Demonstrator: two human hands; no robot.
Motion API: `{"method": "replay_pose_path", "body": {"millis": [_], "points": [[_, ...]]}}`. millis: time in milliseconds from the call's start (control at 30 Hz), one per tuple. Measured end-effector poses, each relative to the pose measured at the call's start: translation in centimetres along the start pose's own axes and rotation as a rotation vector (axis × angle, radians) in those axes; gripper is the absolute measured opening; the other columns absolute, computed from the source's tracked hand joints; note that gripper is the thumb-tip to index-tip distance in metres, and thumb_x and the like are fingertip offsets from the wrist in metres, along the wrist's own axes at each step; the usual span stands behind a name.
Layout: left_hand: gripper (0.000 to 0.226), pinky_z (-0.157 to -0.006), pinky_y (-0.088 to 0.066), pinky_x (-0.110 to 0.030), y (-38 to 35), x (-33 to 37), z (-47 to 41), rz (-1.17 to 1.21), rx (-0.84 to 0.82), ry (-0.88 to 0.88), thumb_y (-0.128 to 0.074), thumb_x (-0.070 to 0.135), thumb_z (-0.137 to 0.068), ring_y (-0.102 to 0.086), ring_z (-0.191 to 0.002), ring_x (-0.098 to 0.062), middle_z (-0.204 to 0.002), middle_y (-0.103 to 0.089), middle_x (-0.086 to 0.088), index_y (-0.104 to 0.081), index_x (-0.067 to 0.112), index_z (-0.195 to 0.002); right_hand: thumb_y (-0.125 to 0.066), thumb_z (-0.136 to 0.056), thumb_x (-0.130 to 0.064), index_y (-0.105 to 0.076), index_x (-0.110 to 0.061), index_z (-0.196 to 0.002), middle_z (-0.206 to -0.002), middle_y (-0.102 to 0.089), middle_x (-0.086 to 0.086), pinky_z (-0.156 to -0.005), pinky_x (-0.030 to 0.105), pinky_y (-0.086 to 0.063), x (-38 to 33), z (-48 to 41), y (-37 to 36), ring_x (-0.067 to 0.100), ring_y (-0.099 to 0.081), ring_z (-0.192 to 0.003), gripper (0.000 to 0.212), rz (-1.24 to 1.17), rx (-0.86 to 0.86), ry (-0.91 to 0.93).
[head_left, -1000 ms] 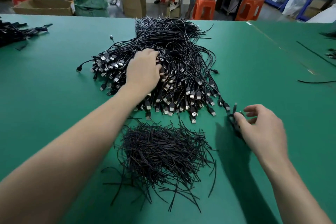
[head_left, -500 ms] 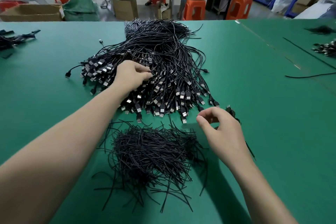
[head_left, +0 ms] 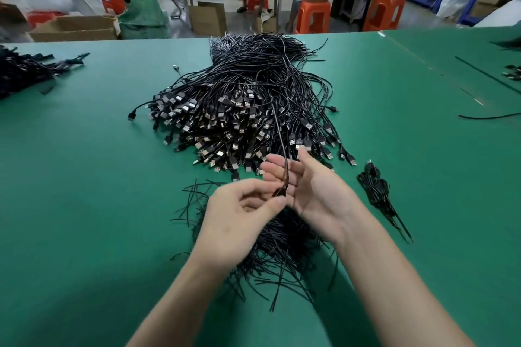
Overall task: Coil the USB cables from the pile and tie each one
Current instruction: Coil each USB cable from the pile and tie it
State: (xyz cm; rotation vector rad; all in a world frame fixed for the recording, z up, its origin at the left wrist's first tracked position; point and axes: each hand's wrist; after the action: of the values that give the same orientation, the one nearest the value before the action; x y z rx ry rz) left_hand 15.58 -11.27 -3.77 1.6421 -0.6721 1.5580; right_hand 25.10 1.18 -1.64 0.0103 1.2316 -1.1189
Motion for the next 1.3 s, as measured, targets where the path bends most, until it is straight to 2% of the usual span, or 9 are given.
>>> {"method": "replay_pose_path", "body": {"millis": [200, 300, 367, 500, 600, 733, 867, 1167, 1300], "points": [[0.021, -0.076, -0.059, -0.027, -1.1, -1.0, 2.0, -0.101, 0.024, 0.002, -0.091, 0.016, -0.078, -0.061, -0.071, -0.007, -0.086, -0.076, 0.001, -0.081, 0.029, -0.092, -0.044, -0.108, -0.034, -0.06, -0.009, -0.089, -0.056, -0.031, -0.009, -0.038, 0.019, -0.026, -0.1, 0.0, -0.3, 0.007, -0.03, -0.045, 0.035, -0.275, 0.023, -0.094], [0.009, -0.073, -0.054, -0.021, -0.2, -0.1, 2.1, -0.231, -0.07, -0.04, -0.083, 0.042, -0.082, -0.063, -0.071, 0.0, -0.086, -0.075, 0.012, -0.082, 0.035, -0.086, -0.043, -0.108, -0.033, -0.045, -0.019, -0.07, -0.054, -0.023, -0.01, -0.04, 0.02, -0.012, -0.2, 0.2, 0.1, 0.006, -0.019, -0.042, 0.04, -0.275, 0.027, -0.061], [0.033, -0.082, -0.055, -0.026, 1.1, 0.3, 1.5, -0.441, -0.136, -0.089, -0.064, 0.061, -0.087, -0.067, -0.086, 0.0, -0.092, -0.075, 0.017, -0.082, 0.033, -0.089, -0.041, -0.108, -0.032, -0.037, -0.022, -0.064, -0.053, -0.021, -0.01, -0.04, 0.022, -0.01, -0.6, 0.6, 0.6, 0.007, -0.016, -0.043, 0.045, -0.192, 0.014, -0.018], [0.041, -0.115, -0.041, -0.034, 2.7, 1.3, -1.2, -0.729, -0.048, -0.408, -0.057, 0.028, -0.103, -0.05, -0.131, -0.002, -0.139, -0.057, 0.014, -0.061, 0.027, -0.143, -0.04, -0.107, -0.043, -0.031, -0.025, -0.059, -0.051, -0.018, -0.01, -0.045, 0.025, -0.009, -1.2, 1.8, 0.6, 0.009, -0.012, -0.047, 0.052, 0.074, -0.095, 0.029], [0.055, -0.125, -0.027, -0.034, 2.1, 2.5, -3.7, -0.859, -0.107, -0.66, -0.057, 0.009, -0.102, -0.038, -0.148, -0.017, -0.159, -0.043, 0.0, -0.046, 0.019, -0.155, -0.039, -0.107, -0.047, -0.037, -0.024, -0.059, -0.052, -0.022, -0.009, -0.045, 0.024, -0.014, -0.8, 2.8, -0.4, 0.011, -0.016, -0.048, 0.053, 0.2, -0.23, 0.039], [0.033, -0.106, -0.045, -0.042, 1.7, 4.1, -5.7, -0.894, -0.22, -0.8, -0.047, 0.023, -0.106, -0.065, -0.113, -0.02, -0.116, -0.072, 0.002, -0.074, 0.018, -0.124, -0.044, -0.106, -0.03, -0.055, -0.016, -0.074, -0.055, -0.029, -0.006, -0.043, 0.019, -0.019, -1.1, 4.0, -0.1, 0.008, -0.022, -0.048, 0.037, 0.133, -0.315, 0.048], [0.035, -0.075, -0.047, -0.038, 2.0, 4.3, -5.6, -0.875, -0.102, -0.905, -0.047, 0.039, -0.107, -0.055, -0.077, -0.018, -0.08, -0.057, 0.006, -0.077, 0.023, -0.114, -0.049, -0.102, -0.035, -0.055, -0.02, -0.07, -0.053, -0.022, -0.012, -0.041, 0.018, -0.014, -2.0, 5.5, 1.2, 0.006, -0.017, -0.047, 0.035, 0.014, -0.457, -0.014], [0.031, -0.077, -0.055, -0.038, -0.2, 2.9, -3.2, -0.805, -0.195, -0.788, -0.048, 0.031, -0.109, -0.063, -0.081, -0.015, -0.092, -0.068, 0.006, -0.07, 0.017, -0.125, -0.035, -0.111, -0.023, -0.065, -0.013, -0.093, -0.07, -0.062, 0.0, -0.055, 0.023, -0.044, -3.4, 4.9, -0.3, 0.013, -0.052, -0.061, 0.037, 0.295, -0.128, 0.793], [0.038, -0.079, -0.055, -0.034, 0.1, 4.1, -2.1, -0.85, -0.247, -0.798, -0.041, 0.04, -0.106, -0.066, -0.083, -0.012, -0.095, -0.073, 0.011, -0.074, 0.023, -0.117, -0.037, -0.112, -0.021, -0.066, -0.013, -0.101, -0.086, -0.074, -0.002, -0.075, 0.027, -0.057, -4.1, 4.0, 0.9, 0.014, -0.072, -0.08, 0.032, 0.847, 0.136, 1.128]]}}
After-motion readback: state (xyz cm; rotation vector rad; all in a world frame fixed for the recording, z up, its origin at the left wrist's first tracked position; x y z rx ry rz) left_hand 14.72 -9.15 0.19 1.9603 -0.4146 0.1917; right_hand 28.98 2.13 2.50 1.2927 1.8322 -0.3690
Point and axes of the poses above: each hand's wrist, its own z-axis away from the middle knuckle, its own y-axis out of the back of the hand, x = y × z
